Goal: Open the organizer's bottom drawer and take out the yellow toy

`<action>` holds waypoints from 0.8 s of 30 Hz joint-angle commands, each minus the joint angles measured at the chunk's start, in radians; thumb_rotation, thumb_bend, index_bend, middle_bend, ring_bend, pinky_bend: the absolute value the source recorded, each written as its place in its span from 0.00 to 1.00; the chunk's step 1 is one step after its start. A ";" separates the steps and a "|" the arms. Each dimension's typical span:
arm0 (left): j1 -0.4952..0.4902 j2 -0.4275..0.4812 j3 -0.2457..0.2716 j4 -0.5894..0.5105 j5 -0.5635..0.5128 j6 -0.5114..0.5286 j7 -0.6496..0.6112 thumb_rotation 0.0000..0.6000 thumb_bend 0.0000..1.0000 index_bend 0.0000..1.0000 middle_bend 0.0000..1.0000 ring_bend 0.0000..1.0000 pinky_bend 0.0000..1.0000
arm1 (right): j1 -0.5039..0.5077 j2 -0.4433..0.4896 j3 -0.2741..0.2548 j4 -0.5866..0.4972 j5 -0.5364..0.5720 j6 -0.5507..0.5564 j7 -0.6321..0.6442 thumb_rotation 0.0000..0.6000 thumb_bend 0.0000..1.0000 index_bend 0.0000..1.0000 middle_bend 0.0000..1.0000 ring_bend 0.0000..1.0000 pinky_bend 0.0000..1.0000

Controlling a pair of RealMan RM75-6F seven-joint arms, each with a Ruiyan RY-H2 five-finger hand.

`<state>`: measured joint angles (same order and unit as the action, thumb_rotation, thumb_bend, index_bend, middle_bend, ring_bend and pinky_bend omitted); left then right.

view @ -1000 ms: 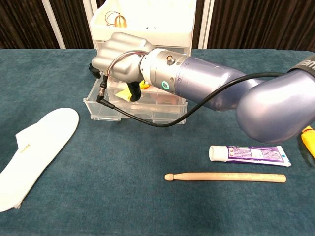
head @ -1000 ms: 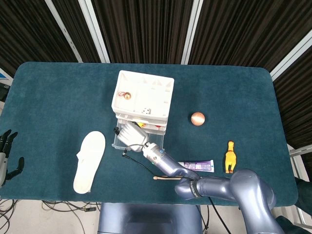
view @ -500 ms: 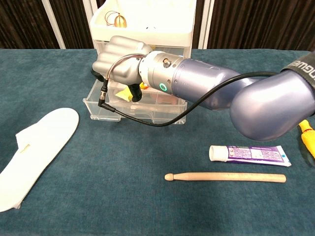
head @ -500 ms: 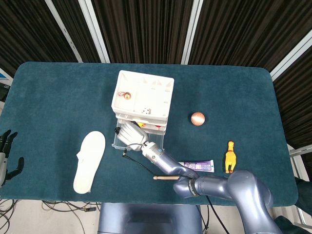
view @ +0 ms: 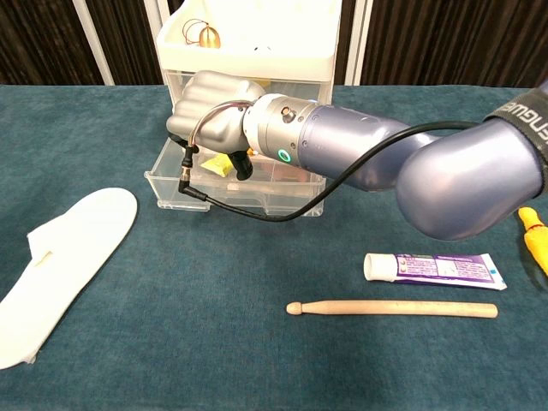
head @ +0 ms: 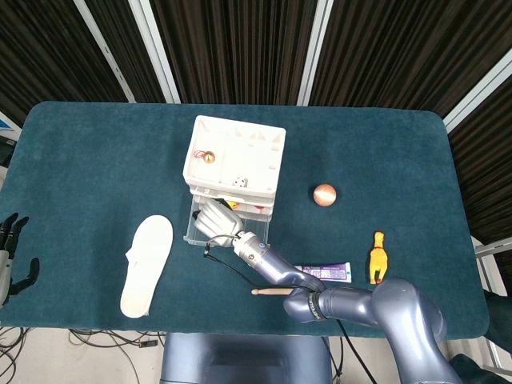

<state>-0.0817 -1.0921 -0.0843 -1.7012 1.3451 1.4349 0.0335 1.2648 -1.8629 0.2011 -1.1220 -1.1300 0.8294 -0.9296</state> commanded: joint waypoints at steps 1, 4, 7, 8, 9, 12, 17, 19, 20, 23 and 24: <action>0.000 0.000 0.000 0.000 0.001 0.000 0.000 1.00 0.46 0.06 0.00 0.00 0.00 | 0.002 -0.002 0.005 0.002 0.013 -0.009 -0.004 1.00 0.20 0.41 1.00 1.00 1.00; 0.000 0.000 0.001 0.000 0.001 0.000 -0.001 1.00 0.46 0.06 0.00 0.00 0.00 | 0.004 -0.004 0.006 0.001 0.018 -0.011 -0.007 1.00 0.20 0.41 1.00 1.00 1.00; 0.000 0.000 0.001 0.000 0.001 0.000 0.000 1.00 0.46 0.06 0.00 0.00 0.00 | 0.007 -0.005 0.008 0.004 0.020 -0.011 -0.010 1.00 0.20 0.41 1.00 1.00 1.00; 0.000 0.000 0.001 0.000 0.001 0.000 -0.001 1.00 0.46 0.06 0.00 0.00 0.00 | 0.008 -0.006 0.007 0.005 0.021 -0.012 -0.012 1.00 0.20 0.42 1.00 1.00 1.00; 0.000 0.000 0.001 0.000 0.001 0.000 -0.001 1.00 0.46 0.06 0.00 0.00 0.00 | 0.009 -0.007 0.008 0.007 0.022 -0.012 -0.013 1.00 0.20 0.42 1.00 1.00 1.00; 0.001 0.001 0.001 0.000 0.001 0.001 -0.001 1.00 0.46 0.06 0.00 0.00 0.00 | 0.011 -0.009 0.008 0.011 0.024 -0.012 -0.017 1.00 0.20 0.43 1.00 1.00 1.00; 0.000 0.001 0.001 -0.001 0.000 -0.001 -0.001 1.00 0.46 0.06 0.00 0.00 0.00 | 0.012 -0.014 0.005 0.016 0.020 -0.003 -0.026 1.00 0.20 0.45 1.00 1.00 1.00; 0.000 0.002 0.002 -0.001 0.001 -0.001 0.000 1.00 0.46 0.06 0.00 0.00 0.00 | 0.013 -0.016 0.004 0.018 0.020 -0.003 -0.030 1.00 0.20 0.46 1.00 1.00 1.00; 0.000 0.002 0.002 -0.001 0.001 -0.002 0.000 1.00 0.46 0.06 0.00 0.00 0.00 | 0.014 -0.017 0.003 0.019 0.020 -0.003 -0.032 1.00 0.20 0.46 1.00 1.00 1.00; 0.001 0.002 0.002 -0.002 0.001 -0.001 0.000 1.00 0.46 0.06 0.00 0.00 0.00 | 0.016 -0.019 0.000 0.022 0.017 0.001 -0.046 1.00 0.20 0.46 1.00 1.00 1.00; 0.001 0.002 0.002 -0.002 0.001 -0.001 0.000 1.00 0.46 0.06 0.00 0.00 0.00 | 0.016 -0.019 -0.001 0.023 0.017 0.004 -0.050 1.00 0.20 0.46 1.00 1.00 1.00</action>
<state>-0.0811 -1.0898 -0.0823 -1.7030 1.3456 1.4340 0.0331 1.2801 -1.8812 0.2016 -1.1000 -1.1121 0.8305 -0.9761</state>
